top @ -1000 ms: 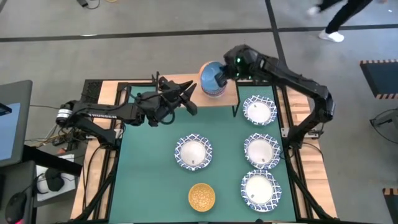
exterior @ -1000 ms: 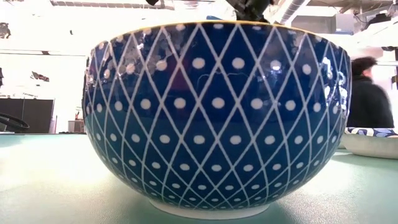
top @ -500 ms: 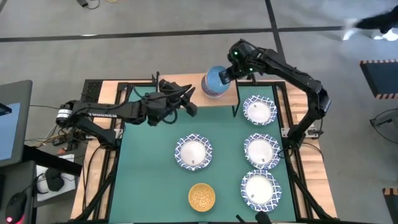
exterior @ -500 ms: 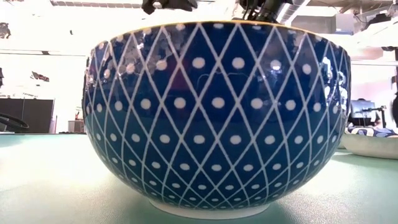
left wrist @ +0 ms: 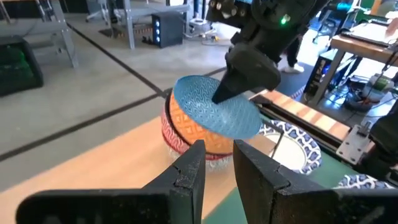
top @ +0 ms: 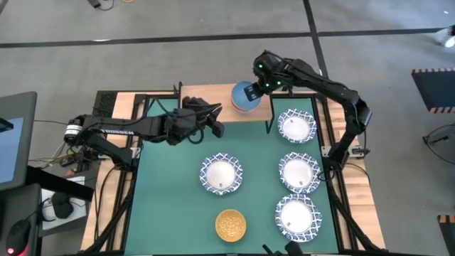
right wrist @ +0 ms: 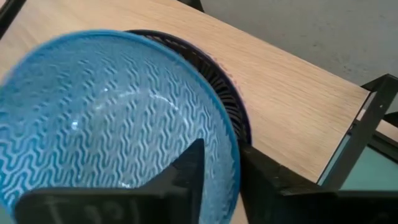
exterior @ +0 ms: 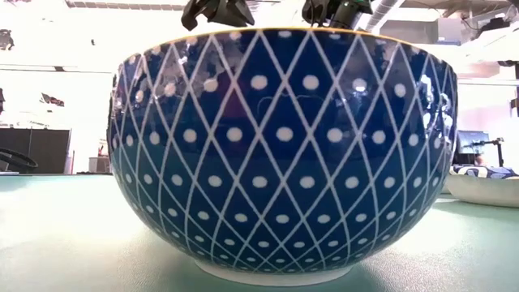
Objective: Place and stack bowls onto a shelf
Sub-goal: Stack the light blue patterned bowl on top of the blue patterned bowl on the shelf
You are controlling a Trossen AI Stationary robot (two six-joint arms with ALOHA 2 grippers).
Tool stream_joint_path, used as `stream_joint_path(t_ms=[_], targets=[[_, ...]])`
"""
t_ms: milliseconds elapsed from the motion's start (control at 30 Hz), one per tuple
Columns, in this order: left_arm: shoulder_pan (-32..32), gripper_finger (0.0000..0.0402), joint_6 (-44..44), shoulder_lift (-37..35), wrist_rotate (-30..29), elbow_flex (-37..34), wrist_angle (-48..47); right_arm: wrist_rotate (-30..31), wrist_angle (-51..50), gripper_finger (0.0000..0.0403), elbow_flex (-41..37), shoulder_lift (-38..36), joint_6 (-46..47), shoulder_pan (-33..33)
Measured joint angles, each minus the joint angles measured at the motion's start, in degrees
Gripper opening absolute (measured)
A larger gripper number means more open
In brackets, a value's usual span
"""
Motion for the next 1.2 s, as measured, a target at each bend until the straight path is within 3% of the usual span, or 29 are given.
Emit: stream_joint_path(t_ms=[200, 367, 733, 900, 1200], targets=[[-0.02, 0.0068, -2.54, 0.00, 0.10, 0.00, -2.74, 0.09, 0.29, 0.0178, 1.30, -0.39, 1.45, -0.51], [-0.02, 0.0068, -2.68, 0.00, 0.08, 0.00, -2.78, 4.32, 3.32, 0.0210, 2.51, -0.54, -1.27, -0.19], [2.52, 0.0068, -4.32, 0.02, 0.54, 0.00, -8.21, 13.34, 5.18, 0.0201, 2.51, -0.92, -8.69, 6.07], [6.74, 0.0068, -6.36, 0.02, 9.75, 0.00, -7.36, 14.16, 4.52, 0.0184, 2.47, -4.83, -9.22, 7.65], [22.12, 0.0045, -5.33, 0.74, 25.82, -0.01, 0.91, 15.46, -1.24, 0.0158, 0.24, -9.78, -7.60, 6.36]])
